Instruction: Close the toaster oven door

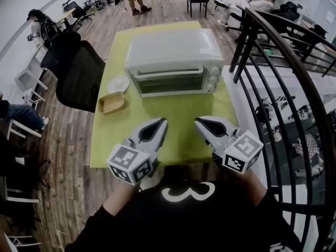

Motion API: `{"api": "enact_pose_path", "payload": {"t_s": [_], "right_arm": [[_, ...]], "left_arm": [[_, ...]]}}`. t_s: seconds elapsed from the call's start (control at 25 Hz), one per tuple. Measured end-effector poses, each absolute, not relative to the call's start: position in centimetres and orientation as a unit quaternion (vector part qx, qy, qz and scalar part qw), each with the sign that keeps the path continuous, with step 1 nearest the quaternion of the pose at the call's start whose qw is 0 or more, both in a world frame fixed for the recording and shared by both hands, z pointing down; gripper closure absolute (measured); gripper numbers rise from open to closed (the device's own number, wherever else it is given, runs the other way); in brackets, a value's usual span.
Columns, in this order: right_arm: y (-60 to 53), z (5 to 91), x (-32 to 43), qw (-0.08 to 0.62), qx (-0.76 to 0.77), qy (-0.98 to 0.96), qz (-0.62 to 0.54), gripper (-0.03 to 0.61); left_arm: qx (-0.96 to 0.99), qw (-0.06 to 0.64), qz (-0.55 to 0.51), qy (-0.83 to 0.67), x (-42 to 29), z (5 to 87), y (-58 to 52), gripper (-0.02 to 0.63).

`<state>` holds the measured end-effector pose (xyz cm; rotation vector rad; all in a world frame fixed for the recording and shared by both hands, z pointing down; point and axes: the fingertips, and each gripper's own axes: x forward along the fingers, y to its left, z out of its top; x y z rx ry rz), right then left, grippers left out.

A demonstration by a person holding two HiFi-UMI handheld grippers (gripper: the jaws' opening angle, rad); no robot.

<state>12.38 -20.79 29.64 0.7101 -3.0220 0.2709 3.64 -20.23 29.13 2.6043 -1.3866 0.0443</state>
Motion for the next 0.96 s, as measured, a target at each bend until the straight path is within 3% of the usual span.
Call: {"api": "enact_pose_path", "payload": {"t_s": [0.96], "right_arm": [[-21.9, 30.4, 13.5, 0.024, 0.25, -0.964, 0.093, 0.577]], "left_arm": [[0.879, 0.093, 0.03, -0.466, 3.7, 29.3, -21.3, 0.603]]}}
